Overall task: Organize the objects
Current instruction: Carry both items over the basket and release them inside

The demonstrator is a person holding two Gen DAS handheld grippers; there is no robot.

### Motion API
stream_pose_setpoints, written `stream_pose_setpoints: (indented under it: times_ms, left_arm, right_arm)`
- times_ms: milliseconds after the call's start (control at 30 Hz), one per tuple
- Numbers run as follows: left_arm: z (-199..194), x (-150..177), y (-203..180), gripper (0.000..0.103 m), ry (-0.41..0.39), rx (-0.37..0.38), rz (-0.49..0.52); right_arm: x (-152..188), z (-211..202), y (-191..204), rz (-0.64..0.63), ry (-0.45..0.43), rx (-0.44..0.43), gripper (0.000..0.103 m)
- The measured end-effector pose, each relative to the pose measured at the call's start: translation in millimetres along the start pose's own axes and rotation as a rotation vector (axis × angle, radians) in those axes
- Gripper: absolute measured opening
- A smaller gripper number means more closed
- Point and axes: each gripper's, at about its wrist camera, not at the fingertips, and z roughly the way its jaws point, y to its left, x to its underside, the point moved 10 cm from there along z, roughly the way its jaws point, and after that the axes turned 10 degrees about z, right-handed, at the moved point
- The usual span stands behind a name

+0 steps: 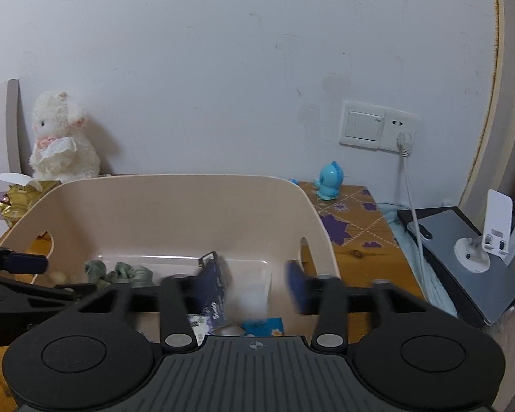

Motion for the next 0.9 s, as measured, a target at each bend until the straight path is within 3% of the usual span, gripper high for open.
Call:
stream_pose_setpoints:
  times_ms: [33,100,267,333,900]
  left_arm:
    - [-3,-1,1,0.083,-0.013,-0.011,-0.001]
    - [-12,-4,3,0.087,-0.040,-0.021,0.000]
    - [-39,-10,6,0.092,-0.094,-0.020,0.003]
    - [-50,-8,8,0.096,-0.114,-0.028,0.001]
    - [-155,34,5,0.096,-0.218,-0.034,-0.041]
  right_arm:
    - [1,-2,0,-0.002,-0.003,0.001,0.076]
    - [-2,-10,-1,-0.007,-0.017,-0.001,0.078]
    - [-9,-39,-5,0.021,-0.052,-0.018,0.100]
    - [-11,-53,-7,0.025,-0.069,-0.014,0.101]
    - [15,-156,3,-0.016,-0.094,-0.028,0.103]
